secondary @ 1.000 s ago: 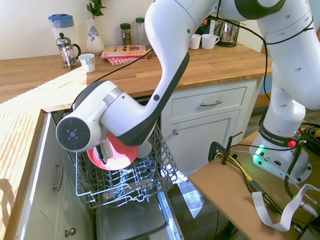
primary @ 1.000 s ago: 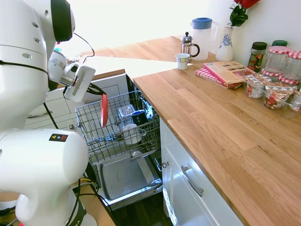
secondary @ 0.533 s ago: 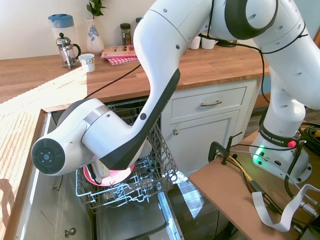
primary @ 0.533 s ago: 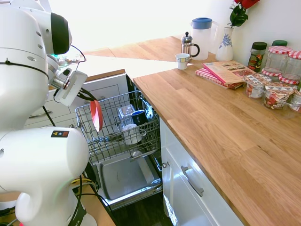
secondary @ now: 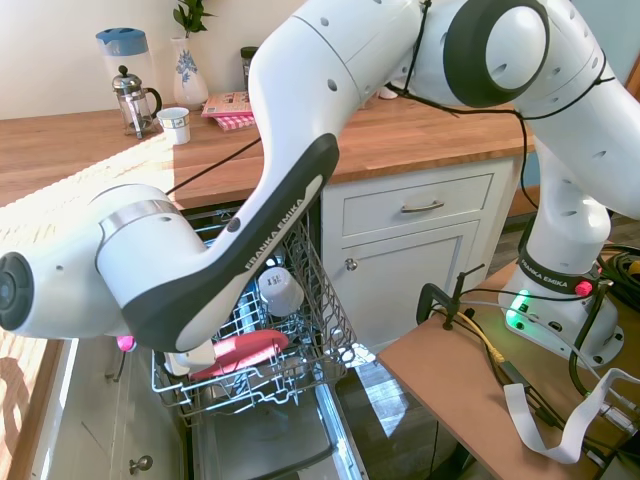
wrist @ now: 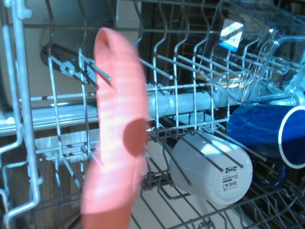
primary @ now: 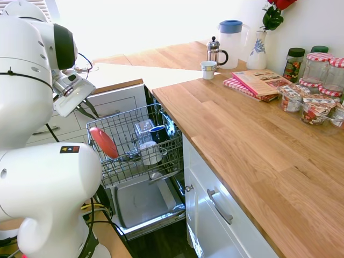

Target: Put the plate in the dishwasher

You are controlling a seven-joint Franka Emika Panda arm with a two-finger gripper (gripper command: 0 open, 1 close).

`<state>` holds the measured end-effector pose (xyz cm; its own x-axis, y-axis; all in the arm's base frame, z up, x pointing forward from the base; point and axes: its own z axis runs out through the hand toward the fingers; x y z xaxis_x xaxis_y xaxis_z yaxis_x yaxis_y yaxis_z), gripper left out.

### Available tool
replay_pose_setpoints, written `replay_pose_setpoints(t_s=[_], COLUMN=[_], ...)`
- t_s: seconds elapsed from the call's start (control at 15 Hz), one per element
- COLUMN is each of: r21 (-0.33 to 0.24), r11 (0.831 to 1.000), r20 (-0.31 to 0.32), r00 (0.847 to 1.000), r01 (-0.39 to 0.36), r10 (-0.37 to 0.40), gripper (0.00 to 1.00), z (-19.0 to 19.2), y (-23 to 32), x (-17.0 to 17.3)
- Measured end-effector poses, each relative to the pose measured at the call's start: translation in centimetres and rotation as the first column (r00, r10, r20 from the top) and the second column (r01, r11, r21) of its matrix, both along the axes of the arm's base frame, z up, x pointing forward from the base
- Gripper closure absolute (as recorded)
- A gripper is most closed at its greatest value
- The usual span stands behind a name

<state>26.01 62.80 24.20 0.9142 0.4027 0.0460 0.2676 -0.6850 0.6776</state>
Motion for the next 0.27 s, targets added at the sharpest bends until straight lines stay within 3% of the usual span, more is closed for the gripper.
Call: replay_pose_setpoints(t_s=[0.27], r21=[0.043], r11=[0.997], r20=[-0.05], r00=[0.996], r01=[0.069], r10=[-0.067], gripper=[0.0], z=[5.2], y=[0.8], x=[2.8])
